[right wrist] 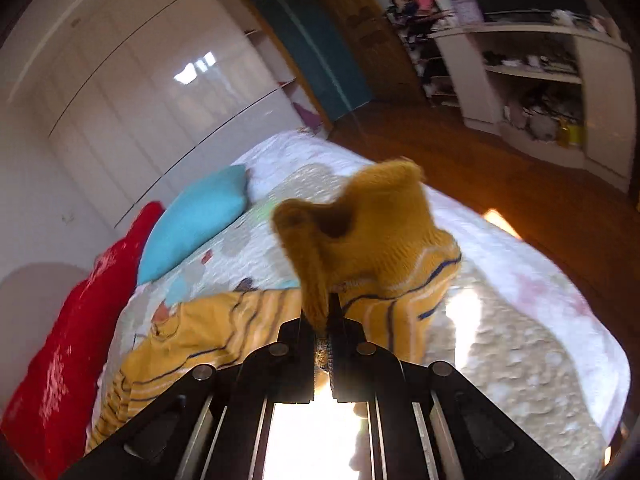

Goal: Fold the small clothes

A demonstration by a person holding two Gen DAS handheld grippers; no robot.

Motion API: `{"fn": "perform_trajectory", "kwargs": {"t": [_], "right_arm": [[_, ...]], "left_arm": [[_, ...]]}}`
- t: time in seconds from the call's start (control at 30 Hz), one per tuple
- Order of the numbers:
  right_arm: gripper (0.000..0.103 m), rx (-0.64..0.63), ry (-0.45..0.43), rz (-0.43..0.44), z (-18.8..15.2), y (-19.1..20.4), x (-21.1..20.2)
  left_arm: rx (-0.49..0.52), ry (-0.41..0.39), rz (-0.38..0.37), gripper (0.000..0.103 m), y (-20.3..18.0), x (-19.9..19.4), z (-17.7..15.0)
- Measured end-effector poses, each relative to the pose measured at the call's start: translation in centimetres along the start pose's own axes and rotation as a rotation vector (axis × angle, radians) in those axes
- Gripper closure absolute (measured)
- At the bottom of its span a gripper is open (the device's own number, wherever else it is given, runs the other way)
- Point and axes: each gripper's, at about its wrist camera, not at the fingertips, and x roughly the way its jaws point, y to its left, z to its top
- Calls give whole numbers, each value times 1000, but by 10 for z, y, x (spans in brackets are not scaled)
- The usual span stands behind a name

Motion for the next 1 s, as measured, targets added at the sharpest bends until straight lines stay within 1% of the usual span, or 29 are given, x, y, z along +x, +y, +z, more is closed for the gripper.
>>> {"fn": "perform_trajectory", "kwargs": {"t": [0.13, 0.23, 0.33, 0.43, 0.5, 0.53, 0.57, 0.6, 0.63, 0.7, 0.77, 0.8, 0.83, 0.9, 1.0], "right_arm": [[98, -183, 112, 144, -26, 124, 50], [98, -332, 203, 222, -67, 211, 86], [98, -489, 284, 246, -119, 283, 120], [98, -634, 343, 225, -171, 334, 155], [96, -716, 380, 203, -199, 356, 180], [94, -761, 389, 184, -214, 365, 188], [93, -807, 390, 162, -226, 375, 194], [87, -855, 385, 138, -238, 384, 197], [72, -902, 375, 111, -249, 390, 199], [56, -980, 353, 103, -271, 404, 195], [55, -1048, 330, 127, -283, 410, 180], [55, -1069, 339, 158, -289, 413, 174], [55, -1082, 352, 185, -292, 413, 167], [55, -1100, 349, 205, -295, 416, 156], [55, -1114, 353, 288, -301, 429, 132]], "left_arm": [[-42, -6, 3, 47, 24, -1, -5], [-83, -12, 13, 47, 46, -2, -9], [-138, -17, 24, 47, 70, -4, -14], [-188, -19, 36, 47, 91, -5, -21], [-208, -20, 42, 47, 100, -6, -25], [-217, -20, 48, 47, 106, -6, -27], [-224, -21, 50, 47, 110, -6, -28], [-232, -21, 51, 47, 113, -6, -30], [-241, -21, 51, 47, 117, -6, -31], [-256, -18, 52, 47, 123, -5, -32], [-270, -15, 50, 47, 127, -4, -33], [-274, -17, 49, 47, 128, -4, -33], [-275, -20, 49, 47, 129, -5, -33], [-278, -23, 57, 46, 131, -6, -33], [-305, -31, 68, 45, 141, -8, -36]]}}
